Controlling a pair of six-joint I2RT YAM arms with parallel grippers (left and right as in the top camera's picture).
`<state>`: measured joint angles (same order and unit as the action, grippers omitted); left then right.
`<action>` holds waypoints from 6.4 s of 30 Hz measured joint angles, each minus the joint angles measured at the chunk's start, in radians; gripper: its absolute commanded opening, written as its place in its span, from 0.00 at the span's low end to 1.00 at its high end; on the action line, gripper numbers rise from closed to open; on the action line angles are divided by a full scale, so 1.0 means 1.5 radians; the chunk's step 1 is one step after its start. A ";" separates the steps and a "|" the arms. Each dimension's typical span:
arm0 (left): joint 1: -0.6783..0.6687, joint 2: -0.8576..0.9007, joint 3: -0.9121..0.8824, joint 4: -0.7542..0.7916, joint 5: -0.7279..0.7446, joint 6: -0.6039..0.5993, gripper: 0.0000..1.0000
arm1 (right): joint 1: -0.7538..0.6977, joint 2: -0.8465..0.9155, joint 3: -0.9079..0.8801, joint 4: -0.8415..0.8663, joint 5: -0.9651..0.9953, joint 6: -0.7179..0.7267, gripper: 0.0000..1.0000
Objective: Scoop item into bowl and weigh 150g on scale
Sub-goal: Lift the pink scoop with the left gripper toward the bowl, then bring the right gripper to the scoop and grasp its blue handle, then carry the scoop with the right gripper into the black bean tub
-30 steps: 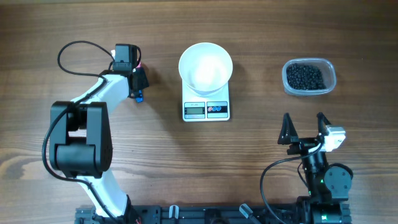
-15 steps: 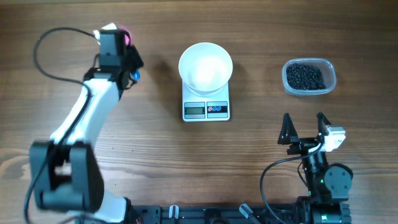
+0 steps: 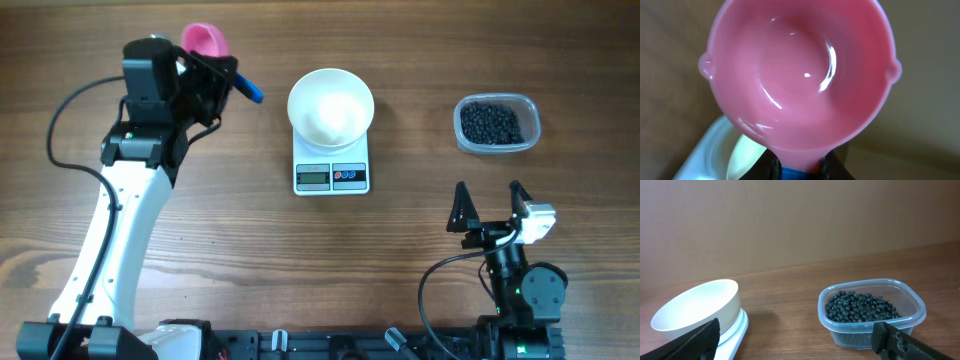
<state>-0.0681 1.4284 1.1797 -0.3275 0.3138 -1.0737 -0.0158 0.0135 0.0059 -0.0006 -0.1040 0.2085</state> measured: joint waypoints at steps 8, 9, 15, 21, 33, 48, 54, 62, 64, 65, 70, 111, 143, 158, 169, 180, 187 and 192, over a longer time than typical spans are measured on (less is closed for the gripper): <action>-0.029 0.000 0.000 -0.022 0.048 -0.098 0.04 | 0.000 0.000 0.000 0.000 0.000 0.000 1.00; -0.028 0.000 0.000 -0.022 0.050 -0.130 0.04 | 0.000 0.000 0.000 0.000 0.000 0.000 1.00; -0.029 0.000 0.000 -0.014 0.052 -0.199 0.04 | 0.000 0.000 0.000 0.000 0.000 0.000 1.00; -0.029 0.000 0.000 0.009 0.052 -0.211 0.04 | 0.000 0.000 0.000 0.000 0.000 0.000 1.00; -0.029 0.000 0.000 0.009 0.102 -0.227 0.04 | 0.000 0.000 0.001 0.089 -0.020 0.000 1.00; -0.029 0.000 0.000 0.106 0.163 -0.390 0.04 | 0.000 0.349 0.475 -0.047 -0.101 0.000 1.00; -0.029 0.000 0.000 0.172 0.128 -0.418 0.04 | 0.000 0.642 0.769 -0.233 -0.171 0.000 1.00; -0.029 0.000 0.000 0.171 -0.018 -0.420 0.04 | 0.000 0.858 0.902 -0.245 -0.241 0.099 1.00; -0.029 0.000 0.000 0.169 -0.054 -0.420 0.04 | -0.001 0.889 0.902 -0.243 -0.261 0.159 1.00; -0.029 0.000 0.000 0.169 -0.066 -0.420 0.04 | -0.001 0.901 0.902 -0.242 -0.268 0.179 1.00; -0.029 0.000 0.000 0.160 -0.093 -0.400 0.04 | -0.001 0.969 0.904 -0.313 -0.271 0.248 1.00; -0.108 0.061 0.000 0.169 -0.026 -0.374 0.04 | 0.168 1.041 0.905 -0.133 -0.453 0.069 1.00; -0.108 0.062 0.000 0.260 0.081 -0.431 0.04 | 0.307 1.121 0.905 0.061 -0.369 0.104 0.63; -0.106 0.063 0.000 0.253 0.121 -0.457 0.04 | 0.305 1.123 0.905 0.068 -0.354 0.134 0.11; -0.106 0.063 0.000 0.258 0.134 -0.458 0.06 | 0.305 1.125 0.905 0.055 -0.367 0.157 0.15; -0.106 0.064 0.000 0.245 0.131 -0.411 0.19 | 0.305 1.125 0.905 0.039 -0.354 0.157 0.04; -0.107 0.064 0.000 0.243 0.126 -0.262 0.78 | 0.291 1.126 0.914 -0.006 -0.346 0.158 0.04; -0.109 0.064 0.000 0.244 0.129 -0.130 0.92 | 0.253 1.127 1.011 -0.189 -0.332 0.120 0.04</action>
<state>-0.2310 1.5242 1.1797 0.0391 0.5068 -1.2682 0.3641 1.7046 1.5227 -0.2840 -0.6014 0.3882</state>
